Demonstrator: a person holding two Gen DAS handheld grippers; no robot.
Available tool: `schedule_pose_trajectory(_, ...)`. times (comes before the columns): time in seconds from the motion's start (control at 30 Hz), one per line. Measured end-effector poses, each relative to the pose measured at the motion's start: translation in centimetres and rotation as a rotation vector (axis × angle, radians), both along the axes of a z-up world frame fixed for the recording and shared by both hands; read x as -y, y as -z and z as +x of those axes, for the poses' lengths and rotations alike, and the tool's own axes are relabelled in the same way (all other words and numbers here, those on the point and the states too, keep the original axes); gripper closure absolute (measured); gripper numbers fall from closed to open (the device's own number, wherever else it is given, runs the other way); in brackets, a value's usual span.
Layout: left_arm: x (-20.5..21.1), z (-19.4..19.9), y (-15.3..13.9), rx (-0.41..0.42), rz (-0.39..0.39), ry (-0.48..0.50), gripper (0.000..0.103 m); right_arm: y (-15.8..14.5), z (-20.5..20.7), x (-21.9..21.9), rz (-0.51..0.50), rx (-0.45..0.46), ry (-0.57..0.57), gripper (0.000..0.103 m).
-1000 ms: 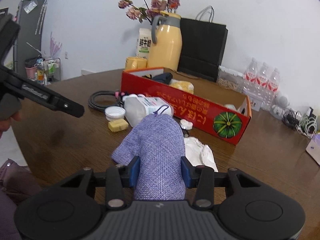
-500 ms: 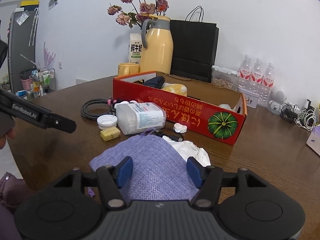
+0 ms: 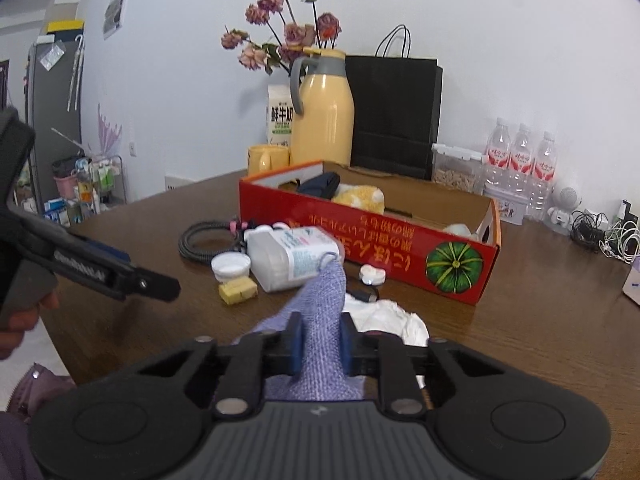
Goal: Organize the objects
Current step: 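Grasp the purple cloth bag with the right tool and lift it, then carry the purple bag to the box while the left grasps the yellow block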
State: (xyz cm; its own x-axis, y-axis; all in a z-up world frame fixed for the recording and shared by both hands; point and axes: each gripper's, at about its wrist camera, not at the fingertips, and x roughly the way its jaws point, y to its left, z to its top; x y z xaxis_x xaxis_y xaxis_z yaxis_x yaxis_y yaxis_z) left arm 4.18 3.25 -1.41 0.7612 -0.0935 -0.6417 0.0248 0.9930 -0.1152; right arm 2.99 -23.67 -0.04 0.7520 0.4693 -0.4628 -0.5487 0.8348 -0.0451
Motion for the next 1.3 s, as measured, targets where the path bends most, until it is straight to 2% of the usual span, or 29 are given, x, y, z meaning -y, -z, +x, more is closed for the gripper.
schedule_pose_trajectory(0.13,0.4,0.2,-0.1,0.002,0.004,0.011,0.0,-0.9,-0.2,0.2,0.036,0.01,-0.013,0.093)
schedule_pose_trajectory(0.5,3.0,2.3,0.2,0.021,-0.001,0.049,0.0,-2.9,2.7,1.6,0.215,-0.028,0.002,0.094)
schedule_pose_trajectory(0.57,3.6,3.0,0.5,0.024,0.002,0.056,0.01,-2.7,3.4,1.7,0.232,-0.039,0.018,0.094)
schedule_pose_trajectory(0.63,4.2,3.7,0.9,0.018,0.011,0.056,0.031,-2.4,3.9,1.9,0.243,-0.049,0.028,0.094)
schedule_pose_trajectory(0.7,4.6,4.2,1.3,0.007,0.016,0.055,0.045,-2.1,4.3,2.1,0.252,-0.058,0.033,0.094)
schedule_pose_trajectory(0.77,5.0,4.7,1.7,0.003,0.021,0.054,0.051,-1.8,4.6,2.1,0.256,-0.068,0.034,0.094)
schedule_pose_trajectory(0.8,5.2,4.7,1.7,0.011,0.032,0.052,0.059,-1.7,4.7,2.1,0.257,-0.073,0.034,0.094)
schedule_pose_trajectory(0.83,5.3,4.8,1.7,0.012,0.036,0.057,0.072,-1.6,4.7,2.1,0.258,-0.077,0.033,0.094)
schedule_pose_trajectory(0.87,5.4,4.8,1.7,0.013,0.036,0.062,0.079,-1.5,4.8,2.1,0.26,-0.08,0.031,0.094)
schedule_pose_trajectory(0.9,5.5,4.7,1.7,0.016,0.036,0.067,0.082,-1.4,4.9,2.2,0.262,-0.083,0.029,0.094)
schedule_pose_trajectory(1.07,5.5,4.2,1.4,0.033,0.034,0.093,0.082,-1.3,5.2,2.3,0.275,-0.083,0.027,0.094)
schedule_pose_trajectory(1.3,5.3,3.7,-0.9,0.107,0.024,0.1,0.082,-2.3,5.6,2.3,0.303,-0.062,0.016,0.094)
